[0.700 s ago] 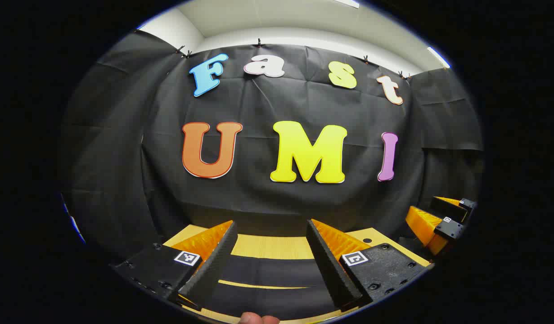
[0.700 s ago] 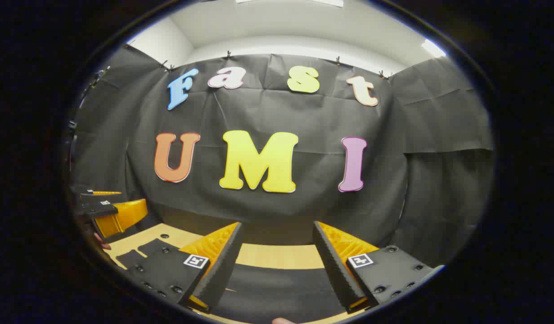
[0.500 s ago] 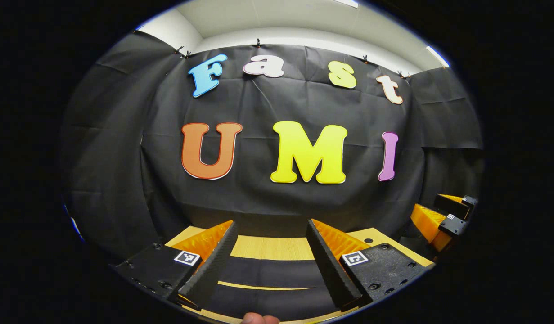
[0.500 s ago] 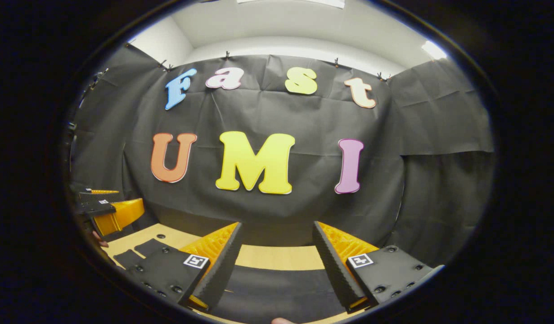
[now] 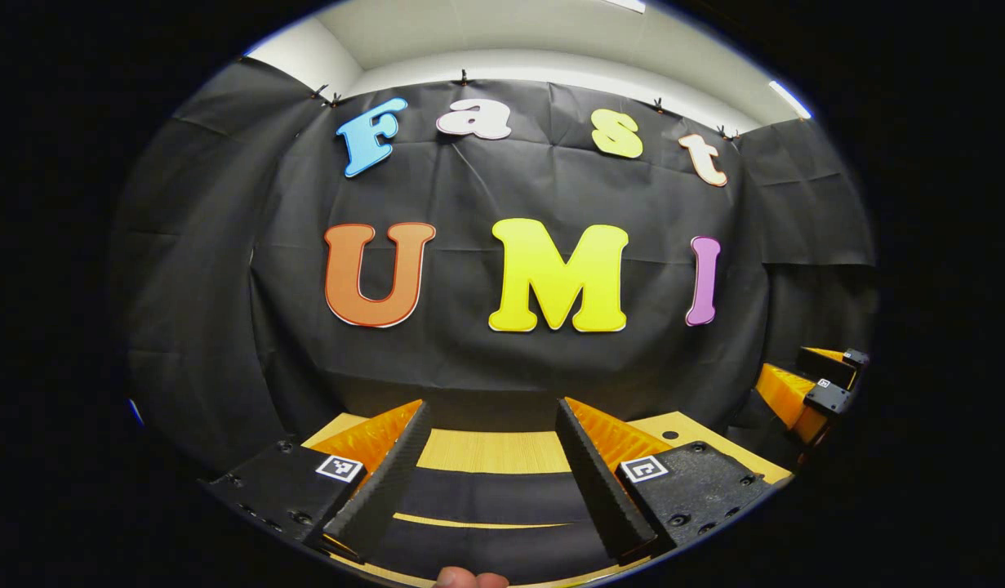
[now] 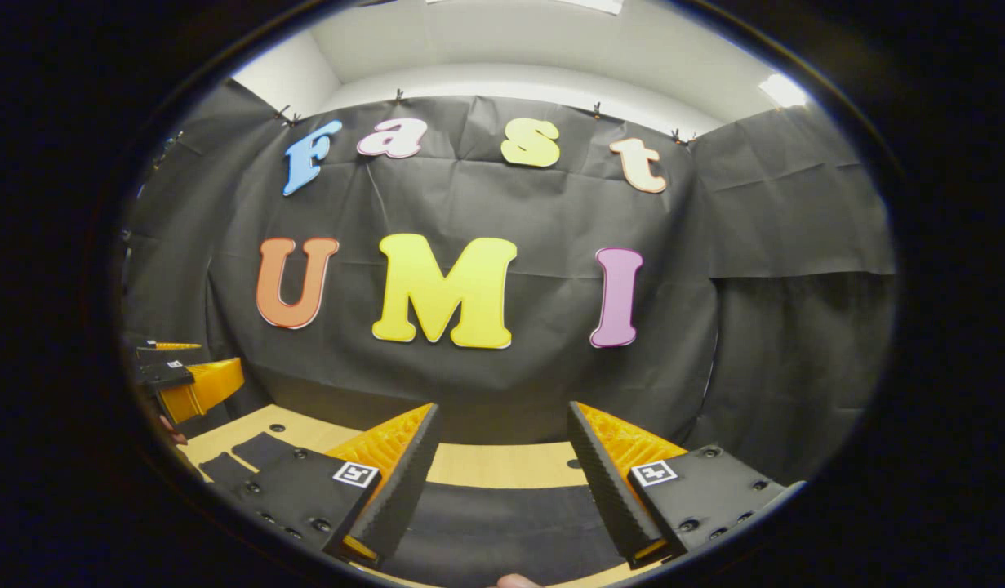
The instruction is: Grasp the waist and the cuffs of the jeans and fold them to make the two legs overlap; first hold the waist and fold one-third of the jeans toward the cuffs, then hold the cuffs and fold the remaining one-third in the same direction to finish folding.
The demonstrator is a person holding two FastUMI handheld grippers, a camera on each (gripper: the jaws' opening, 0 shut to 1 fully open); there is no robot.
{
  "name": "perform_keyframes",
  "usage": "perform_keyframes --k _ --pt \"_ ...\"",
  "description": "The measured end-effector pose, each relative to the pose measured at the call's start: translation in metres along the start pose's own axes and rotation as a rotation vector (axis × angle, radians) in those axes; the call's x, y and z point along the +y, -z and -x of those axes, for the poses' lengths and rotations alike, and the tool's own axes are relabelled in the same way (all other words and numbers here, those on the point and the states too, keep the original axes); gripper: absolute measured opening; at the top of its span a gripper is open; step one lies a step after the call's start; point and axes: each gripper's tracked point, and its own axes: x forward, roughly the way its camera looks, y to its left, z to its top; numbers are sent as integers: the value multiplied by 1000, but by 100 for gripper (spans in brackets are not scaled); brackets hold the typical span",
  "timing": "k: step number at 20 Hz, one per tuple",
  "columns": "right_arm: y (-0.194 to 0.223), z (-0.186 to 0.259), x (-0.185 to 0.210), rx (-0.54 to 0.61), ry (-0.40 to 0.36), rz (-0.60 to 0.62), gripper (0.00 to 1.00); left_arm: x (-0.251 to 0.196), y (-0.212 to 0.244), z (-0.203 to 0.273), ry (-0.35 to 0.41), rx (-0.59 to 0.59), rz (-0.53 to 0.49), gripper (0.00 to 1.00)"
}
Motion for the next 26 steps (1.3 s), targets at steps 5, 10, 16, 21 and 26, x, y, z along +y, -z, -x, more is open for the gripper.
perform_keyframes --k 5,10,16,21,26 --pt "0 -3 -3 -4 5 -2 94 -1 -1 -4 9 -5 -9 100" --pt "4 -8 -5 4 -6 3 94 5 4 -7 0 7 -14 100" --pt "43 -16 -57 125 39 -17 95 59 35 -8 -99 82 35 99" --pt "104 -8 -160 291 198 -38 94 152 88 13 -277 211 92 99" --pt "167 12 -225 480 287 -242 96 213 141 50 -407 350 215 98"
